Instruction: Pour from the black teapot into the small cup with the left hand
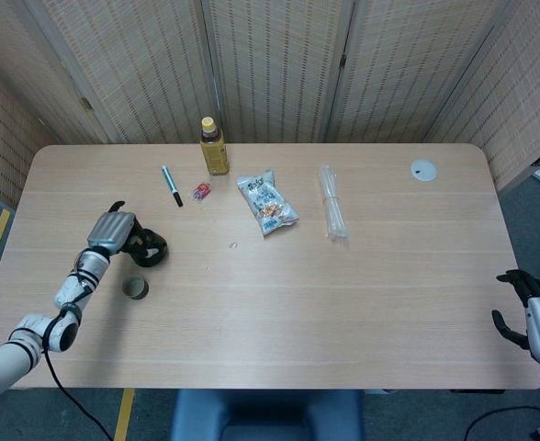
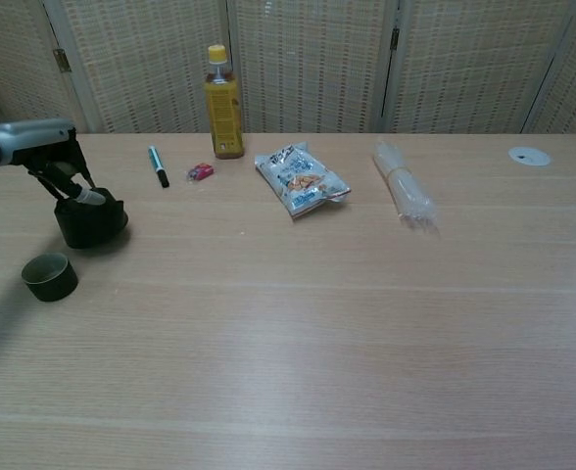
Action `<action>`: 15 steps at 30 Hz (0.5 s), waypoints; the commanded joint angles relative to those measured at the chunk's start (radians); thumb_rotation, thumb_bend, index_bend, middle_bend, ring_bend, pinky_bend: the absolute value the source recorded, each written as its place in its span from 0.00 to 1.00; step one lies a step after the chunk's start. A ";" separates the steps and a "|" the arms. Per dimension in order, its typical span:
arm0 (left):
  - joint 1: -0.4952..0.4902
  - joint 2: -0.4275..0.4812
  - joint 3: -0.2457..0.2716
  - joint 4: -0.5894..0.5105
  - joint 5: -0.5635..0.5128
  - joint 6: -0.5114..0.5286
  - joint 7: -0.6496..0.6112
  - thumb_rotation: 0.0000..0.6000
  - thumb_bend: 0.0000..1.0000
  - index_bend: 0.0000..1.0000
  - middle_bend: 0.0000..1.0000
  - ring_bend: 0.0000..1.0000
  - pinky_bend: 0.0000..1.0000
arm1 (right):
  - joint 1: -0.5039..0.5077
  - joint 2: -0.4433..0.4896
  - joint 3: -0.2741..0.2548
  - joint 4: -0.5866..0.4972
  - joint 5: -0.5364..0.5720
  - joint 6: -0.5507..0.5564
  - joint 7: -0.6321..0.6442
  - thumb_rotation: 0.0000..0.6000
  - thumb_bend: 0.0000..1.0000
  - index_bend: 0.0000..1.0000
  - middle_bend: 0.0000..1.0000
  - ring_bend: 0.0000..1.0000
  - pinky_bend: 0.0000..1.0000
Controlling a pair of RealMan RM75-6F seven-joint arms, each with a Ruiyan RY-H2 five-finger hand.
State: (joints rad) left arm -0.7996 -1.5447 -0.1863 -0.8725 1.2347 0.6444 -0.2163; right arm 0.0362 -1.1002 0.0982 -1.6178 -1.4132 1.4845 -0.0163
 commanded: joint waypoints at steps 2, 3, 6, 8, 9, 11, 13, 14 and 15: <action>0.010 0.024 -0.012 -0.046 -0.022 0.013 0.013 0.60 0.19 1.00 1.00 0.92 0.14 | 0.002 0.003 0.001 -0.003 -0.007 0.003 -0.002 1.00 0.36 0.28 0.26 0.29 0.06; 0.011 0.029 -0.014 -0.055 -0.026 0.016 0.018 0.56 0.19 1.00 1.00 0.92 0.15 | 0.002 0.004 0.001 -0.004 -0.008 0.004 -0.003 1.00 0.36 0.28 0.26 0.29 0.06; 0.016 0.042 -0.018 -0.086 -0.039 0.029 0.040 0.46 0.20 1.00 1.00 0.93 0.18 | 0.003 0.009 0.004 -0.010 -0.012 0.010 -0.004 1.00 0.36 0.28 0.26 0.28 0.06; 0.020 0.047 -0.022 -0.105 -0.046 0.043 0.055 0.40 0.23 1.00 1.00 0.93 0.20 | 0.003 0.014 0.007 -0.014 -0.019 0.018 -0.006 1.00 0.36 0.28 0.26 0.28 0.06; 0.022 0.050 -0.023 -0.114 -0.048 0.050 0.060 0.39 0.26 1.00 1.00 0.93 0.20 | 0.003 0.017 0.008 -0.017 -0.023 0.022 -0.008 1.00 0.36 0.28 0.26 0.28 0.06; 0.028 0.053 -0.027 -0.131 -0.058 0.070 0.080 0.38 0.34 1.00 1.00 0.94 0.22 | 0.004 0.025 0.010 -0.024 -0.031 0.028 -0.007 1.00 0.36 0.28 0.26 0.29 0.06; 0.033 0.057 -0.030 -0.149 -0.065 0.088 0.097 0.37 0.40 1.00 1.00 0.95 0.24 | 0.006 0.032 0.012 -0.031 -0.037 0.032 -0.007 1.00 0.36 0.28 0.26 0.29 0.06; 0.036 0.060 -0.030 -0.161 -0.067 0.100 0.110 0.37 0.43 1.00 1.00 0.95 0.25 | 0.007 0.036 0.012 -0.034 -0.040 0.033 -0.007 1.00 0.36 0.28 0.26 0.28 0.06; 0.039 0.063 -0.030 -0.171 -0.067 0.109 0.117 0.37 0.44 1.00 1.00 0.95 0.26 | 0.008 0.037 0.012 -0.036 -0.043 0.033 -0.007 1.00 0.36 0.28 0.26 0.29 0.06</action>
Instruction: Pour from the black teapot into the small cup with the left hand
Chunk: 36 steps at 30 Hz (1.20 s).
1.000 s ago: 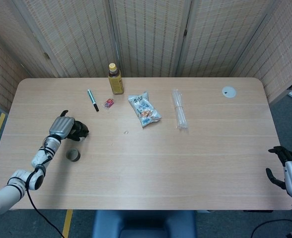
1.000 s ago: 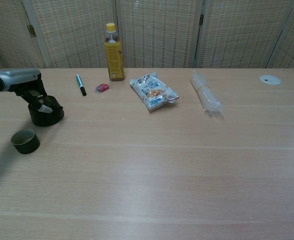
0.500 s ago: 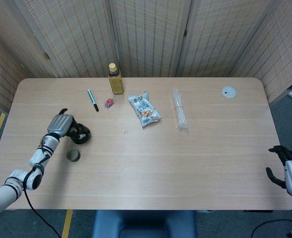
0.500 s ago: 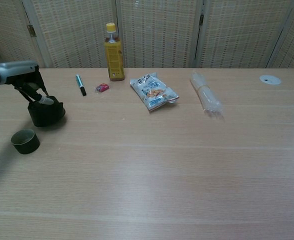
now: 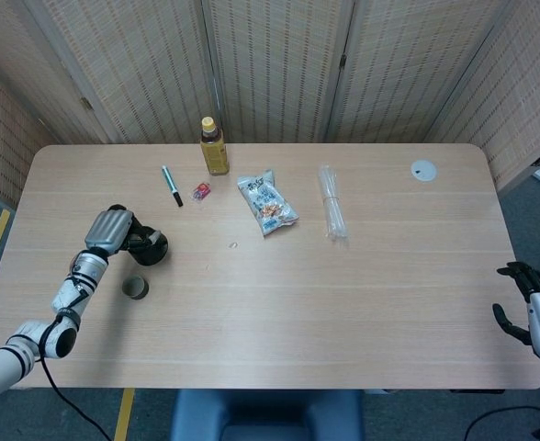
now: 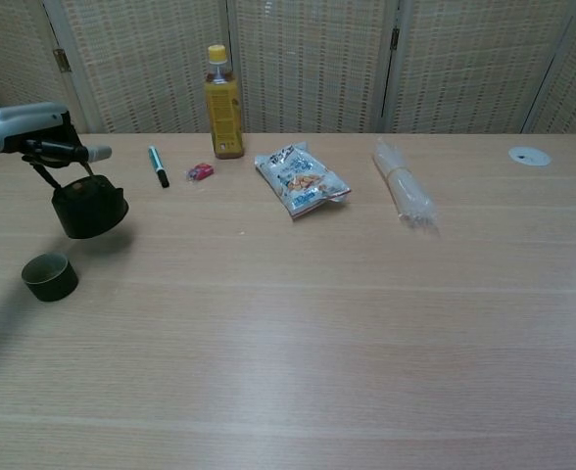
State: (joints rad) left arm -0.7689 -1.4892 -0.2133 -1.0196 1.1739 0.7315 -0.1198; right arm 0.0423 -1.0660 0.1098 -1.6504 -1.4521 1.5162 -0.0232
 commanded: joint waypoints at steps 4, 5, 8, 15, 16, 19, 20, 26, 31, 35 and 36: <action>0.019 0.023 0.000 -0.063 0.000 0.054 0.042 0.38 0.45 1.00 1.00 0.95 0.28 | 0.009 0.004 -0.004 -0.007 -0.011 -0.012 0.004 1.00 0.36 0.28 0.26 0.29 0.06; 0.021 0.029 0.001 -0.073 0.003 0.062 0.048 0.38 0.45 1.00 1.00 0.95 0.28 | 0.011 0.000 -0.007 -0.006 -0.013 -0.018 0.006 1.00 0.36 0.28 0.26 0.29 0.06; 0.026 0.040 0.007 -0.095 0.014 0.081 0.065 0.36 0.44 1.00 1.00 0.95 0.28 | 0.018 -0.010 -0.017 -0.001 -0.016 -0.039 0.011 1.00 0.36 0.28 0.26 0.28 0.06; 0.033 0.055 0.020 -0.133 0.036 0.119 0.108 0.32 0.44 1.00 1.00 0.96 0.33 | 0.029 -0.022 -0.022 0.012 -0.019 -0.057 0.021 1.00 0.36 0.28 0.26 0.28 0.06; 0.034 0.057 0.021 -0.139 0.038 0.122 0.114 0.32 0.44 1.00 1.00 0.96 0.33 | 0.030 -0.021 -0.022 0.012 -0.021 -0.055 0.023 1.00 0.36 0.28 0.26 0.28 0.06; 0.035 0.061 0.024 -0.148 0.039 0.129 0.128 0.32 0.44 1.00 1.00 0.96 0.36 | 0.031 -0.017 -0.020 0.010 -0.022 -0.052 0.024 1.00 0.36 0.28 0.26 0.28 0.06; 0.035 0.062 0.025 -0.151 0.039 0.131 0.134 0.33 0.44 1.00 1.00 0.96 0.37 | 0.031 -0.015 -0.019 0.009 -0.022 -0.051 0.024 1.00 0.36 0.28 0.26 0.28 0.06; 0.035 0.064 0.030 -0.157 0.041 0.138 0.160 0.37 0.44 1.00 1.00 0.96 0.45 | 0.031 -0.009 -0.017 0.002 -0.021 -0.045 0.024 1.00 0.36 0.28 0.26 0.28 0.06; 0.034 0.063 0.035 -0.155 0.047 0.144 0.172 0.38 0.43 1.00 1.00 0.96 0.48 | 0.031 -0.007 -0.018 -0.001 -0.020 -0.045 0.024 1.00 0.36 0.28 0.26 0.28 0.06; 0.036 0.063 0.037 -0.152 0.049 0.146 0.171 0.39 0.43 1.00 1.00 0.96 0.50 | 0.032 -0.006 -0.017 -0.002 -0.019 -0.044 0.024 1.00 0.36 0.28 0.26 0.28 0.06; 0.036 0.063 0.038 -0.152 0.049 0.145 0.171 0.39 0.43 1.00 1.00 0.96 0.51 | 0.032 -0.006 -0.017 -0.003 -0.020 -0.043 0.024 1.00 0.36 0.28 0.26 0.28 0.06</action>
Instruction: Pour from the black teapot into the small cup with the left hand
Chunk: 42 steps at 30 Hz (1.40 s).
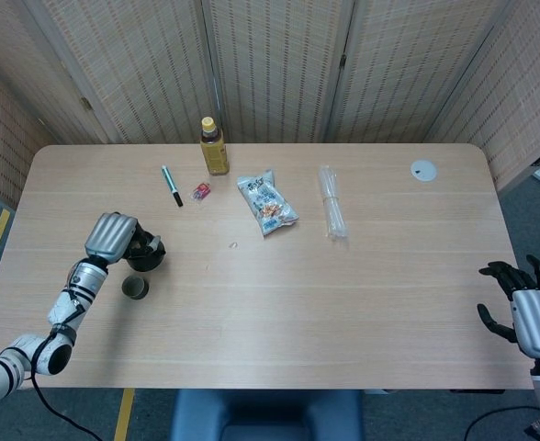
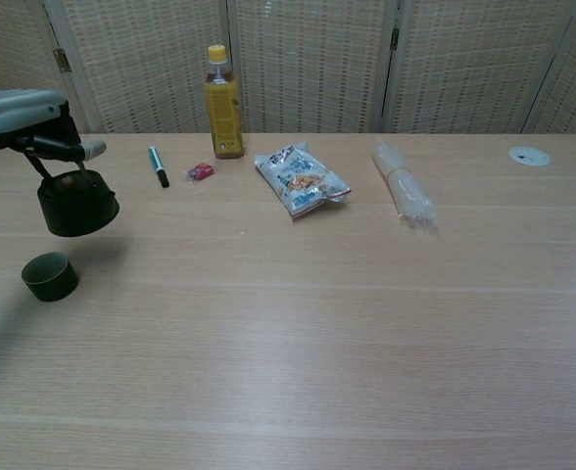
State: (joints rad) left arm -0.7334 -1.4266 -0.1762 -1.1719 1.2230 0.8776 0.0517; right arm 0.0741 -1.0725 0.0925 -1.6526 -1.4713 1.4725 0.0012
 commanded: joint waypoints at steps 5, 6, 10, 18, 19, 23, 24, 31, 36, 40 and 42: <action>0.003 0.003 0.007 0.000 0.006 0.003 0.004 0.39 0.43 1.00 1.00 0.96 0.52 | 0.000 -0.001 -0.002 -0.002 0.000 0.000 -0.001 1.00 0.36 0.28 0.26 0.28 0.06; 0.004 0.004 0.008 -0.001 0.008 0.005 0.004 0.39 0.43 1.00 1.00 0.96 0.52 | 0.000 -0.001 -0.002 -0.003 0.000 0.001 -0.001 1.00 0.36 0.28 0.26 0.28 0.06; 0.009 0.010 0.018 -0.009 0.023 0.017 0.015 0.41 0.43 1.00 1.00 0.96 0.53 | 0.000 0.000 -0.003 -0.004 0.000 0.002 -0.003 1.00 0.36 0.28 0.26 0.28 0.06; 0.025 0.032 0.038 -0.027 0.062 0.056 0.035 0.56 0.43 1.00 1.00 0.96 0.52 | 0.000 0.001 -0.003 -0.011 -0.003 0.005 -0.008 1.00 0.36 0.28 0.26 0.28 0.06; 0.028 0.035 0.041 -0.027 0.069 0.063 0.040 0.57 0.43 1.00 1.00 0.96 0.53 | 0.000 0.001 -0.003 -0.011 -0.004 0.006 -0.008 1.00 0.36 0.28 0.26 0.28 0.06; 0.039 0.048 0.047 -0.038 0.078 0.081 0.045 0.60 0.43 1.00 1.00 0.96 0.53 | 0.002 0.003 -0.002 -0.014 -0.006 0.008 -0.010 1.00 0.36 0.28 0.26 0.28 0.06; 0.042 0.051 0.049 -0.039 0.082 0.086 0.050 0.60 0.43 1.00 1.00 0.96 0.53 | 0.002 0.003 -0.002 -0.015 -0.006 0.009 -0.010 1.00 0.36 0.28 0.26 0.28 0.06; 0.063 0.064 0.060 -0.044 0.089 0.110 0.068 0.66 0.44 1.00 1.00 0.96 0.53 | 0.005 0.008 -0.001 -0.019 -0.008 0.007 -0.013 1.00 0.36 0.28 0.26 0.28 0.06; 0.080 0.068 0.072 -0.035 0.096 0.123 0.074 0.66 0.44 1.00 1.00 0.96 0.53 | 0.006 0.010 0.001 -0.019 -0.002 0.006 -0.014 1.00 0.36 0.28 0.26 0.29 0.06; 0.098 0.063 0.082 -0.016 0.102 0.140 0.078 0.67 0.44 1.00 1.00 0.96 0.53 | 0.006 0.005 0.008 -0.021 0.018 0.004 -0.037 1.00 0.36 0.28 0.26 0.29 0.06; 0.105 0.060 0.084 -0.007 0.103 0.147 0.078 0.67 0.44 1.00 1.00 0.96 0.53 | 0.007 0.004 0.009 -0.023 0.022 0.004 -0.044 1.00 0.36 0.28 0.26 0.29 0.06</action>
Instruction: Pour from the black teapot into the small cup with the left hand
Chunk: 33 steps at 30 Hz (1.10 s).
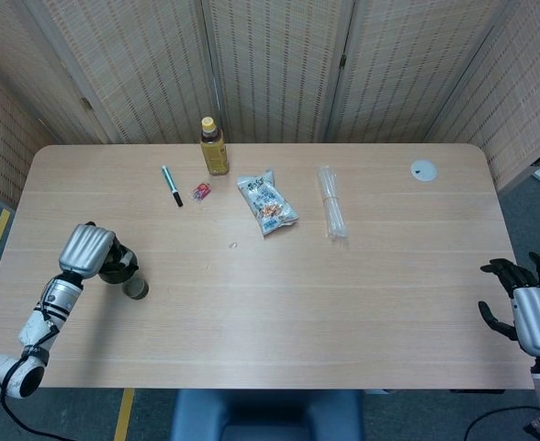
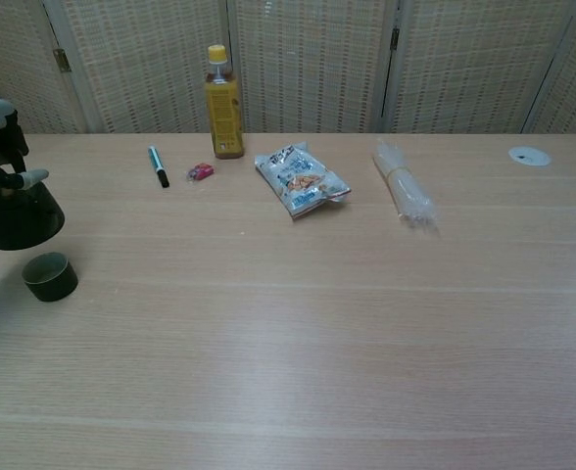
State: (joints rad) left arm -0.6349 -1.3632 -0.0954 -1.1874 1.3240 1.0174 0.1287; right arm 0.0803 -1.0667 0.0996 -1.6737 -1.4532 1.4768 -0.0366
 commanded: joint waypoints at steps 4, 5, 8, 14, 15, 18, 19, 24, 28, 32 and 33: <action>0.019 -0.005 0.005 0.029 0.006 0.019 0.000 0.67 0.44 1.00 1.00 0.96 0.53 | 0.002 0.002 0.003 -0.010 0.008 -0.004 -0.011 1.00 0.36 0.28 0.26 0.29 0.06; 0.021 -0.007 0.007 0.038 0.010 0.025 0.005 0.67 0.44 1.00 1.00 0.96 0.53 | 0.002 0.003 0.004 -0.011 0.009 -0.004 -0.012 1.00 0.36 0.28 0.26 0.29 0.06; 0.029 -0.009 0.012 0.052 0.014 0.030 0.006 0.67 0.44 1.00 1.00 0.96 0.53 | 0.003 0.005 0.005 -0.015 0.014 -0.006 -0.013 1.00 0.36 0.28 0.26 0.29 0.06; 0.044 -0.020 0.023 0.077 0.024 0.039 0.027 0.67 0.44 1.00 1.00 0.96 0.53 | 0.007 0.009 0.007 -0.022 0.021 -0.013 -0.020 1.00 0.36 0.27 0.26 0.29 0.06; 0.046 -0.022 0.024 0.080 0.025 0.041 0.032 0.67 0.44 1.00 1.00 0.96 0.53 | 0.007 0.010 0.008 -0.023 0.021 -0.014 -0.021 1.00 0.36 0.27 0.26 0.29 0.06; 0.053 -0.030 0.026 0.089 0.031 0.051 0.042 0.67 0.44 1.00 1.00 0.96 0.53 | 0.008 0.010 0.007 -0.026 0.021 -0.015 -0.022 1.00 0.36 0.27 0.26 0.28 0.06; 0.055 -0.032 0.027 0.091 0.032 0.054 0.046 0.68 0.44 1.00 1.00 0.96 0.53 | 0.008 0.010 0.006 -0.026 0.020 -0.015 -0.021 1.00 0.36 0.27 0.26 0.28 0.06; 0.064 -0.044 0.032 0.100 0.043 0.072 0.079 0.70 0.44 1.00 1.00 0.96 0.53 | 0.008 0.008 0.004 -0.025 0.020 -0.016 -0.019 1.00 0.36 0.27 0.26 0.29 0.06; 0.070 -0.055 0.032 0.102 0.045 0.081 0.107 0.70 0.44 1.00 1.00 0.96 0.53 | 0.006 0.006 0.002 -0.023 0.020 -0.015 -0.017 1.00 0.36 0.27 0.26 0.29 0.06; 0.073 -0.063 0.031 0.096 0.044 0.085 0.138 0.70 0.44 1.00 1.00 0.96 0.54 | 0.005 0.006 0.001 -0.022 0.020 -0.014 -0.014 1.00 0.36 0.27 0.26 0.29 0.06; 0.074 -0.064 0.030 0.094 0.043 0.086 0.148 0.70 0.44 1.00 1.00 0.96 0.54 | 0.004 0.005 0.001 -0.021 0.020 -0.014 -0.014 1.00 0.36 0.27 0.26 0.29 0.06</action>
State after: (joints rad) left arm -0.5626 -1.4244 -0.0643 -1.0905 1.3679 1.1012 0.2676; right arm 0.0846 -1.0614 0.1003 -1.6948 -1.4329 1.4630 -0.0500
